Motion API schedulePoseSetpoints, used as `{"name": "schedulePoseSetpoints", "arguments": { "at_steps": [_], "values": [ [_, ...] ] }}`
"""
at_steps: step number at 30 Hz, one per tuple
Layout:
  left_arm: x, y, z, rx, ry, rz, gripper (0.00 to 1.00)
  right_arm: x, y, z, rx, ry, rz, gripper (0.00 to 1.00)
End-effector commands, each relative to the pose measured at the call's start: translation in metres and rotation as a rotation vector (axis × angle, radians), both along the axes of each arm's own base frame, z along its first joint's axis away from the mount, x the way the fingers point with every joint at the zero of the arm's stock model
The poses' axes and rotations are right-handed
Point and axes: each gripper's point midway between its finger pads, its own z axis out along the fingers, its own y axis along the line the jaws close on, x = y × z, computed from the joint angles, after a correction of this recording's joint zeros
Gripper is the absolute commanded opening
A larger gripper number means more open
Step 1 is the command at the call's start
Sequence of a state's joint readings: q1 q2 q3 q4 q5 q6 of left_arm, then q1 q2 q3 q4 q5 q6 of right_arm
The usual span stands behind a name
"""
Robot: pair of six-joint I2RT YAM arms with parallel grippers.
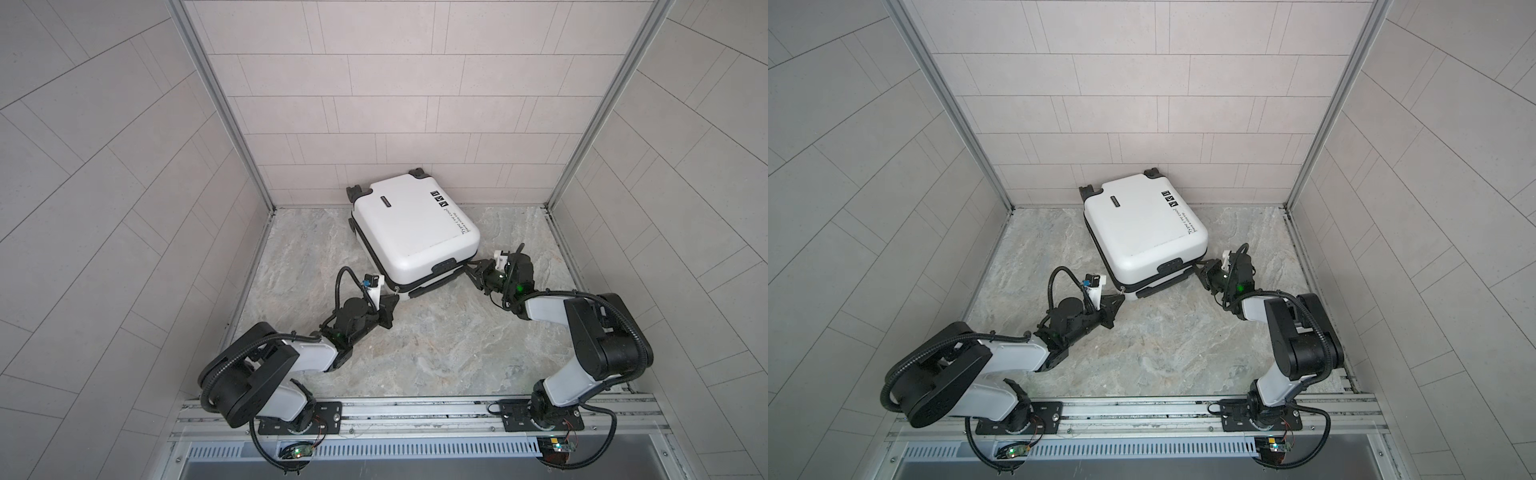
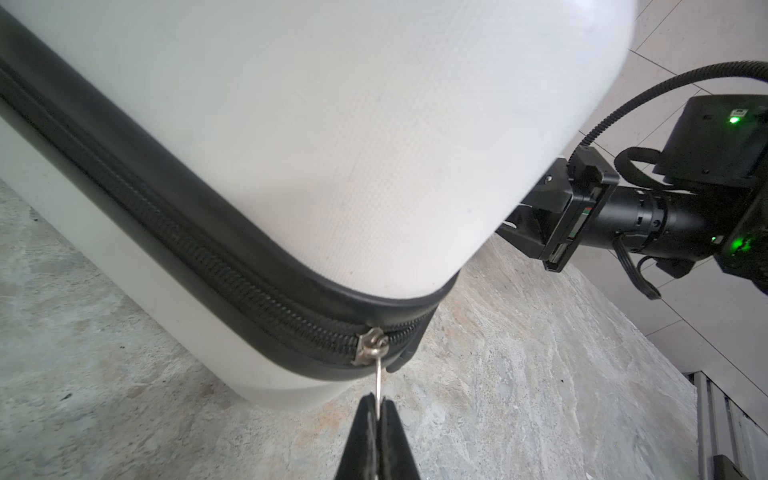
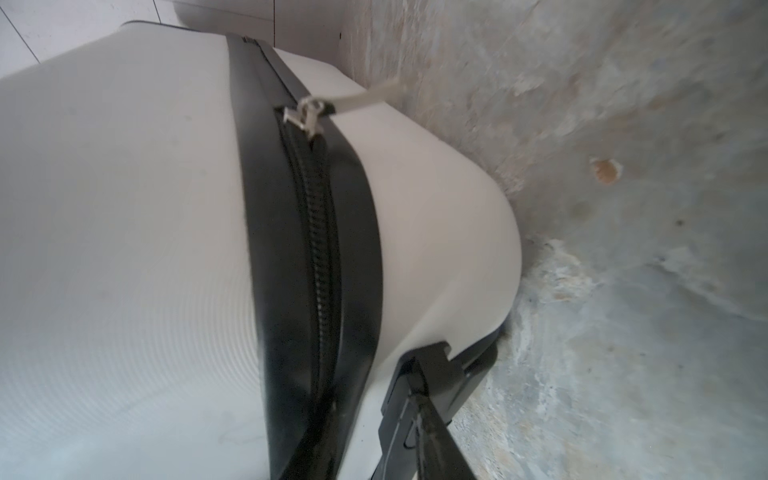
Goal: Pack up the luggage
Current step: 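Grip the case's near edge by the black handle with right gripper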
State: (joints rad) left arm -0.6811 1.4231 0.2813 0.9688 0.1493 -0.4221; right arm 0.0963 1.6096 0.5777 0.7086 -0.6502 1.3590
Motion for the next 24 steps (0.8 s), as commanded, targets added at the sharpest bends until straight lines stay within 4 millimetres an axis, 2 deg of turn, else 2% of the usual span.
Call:
{"name": "schedulePoseSetpoints", "arguments": {
  "at_steps": [1,12,19,22,24],
  "values": [
    [0.001,-0.019,0.056,-0.125,-0.137,-0.066,0.0,0.001,0.012,0.02,0.041,-0.112,0.018,0.38],
    [0.002,-0.02,0.049,-0.134,-0.123,-0.062,0.0,-0.011,0.04,-0.009,0.106,-0.097,0.026,0.4],
    [0.002,-0.02,0.049,-0.135,-0.123,-0.064,0.0,-0.005,0.053,-0.019,0.18,-0.105,0.011,0.4],
    [0.002,-0.02,0.049,-0.137,-0.122,-0.063,0.0,-0.002,0.052,-0.017,0.202,-0.127,-0.01,0.23],
    [0.002,-0.02,0.052,-0.149,-0.122,-0.063,0.0,-0.002,0.053,-0.015,0.203,-0.135,-0.02,0.04]
  ]
}}
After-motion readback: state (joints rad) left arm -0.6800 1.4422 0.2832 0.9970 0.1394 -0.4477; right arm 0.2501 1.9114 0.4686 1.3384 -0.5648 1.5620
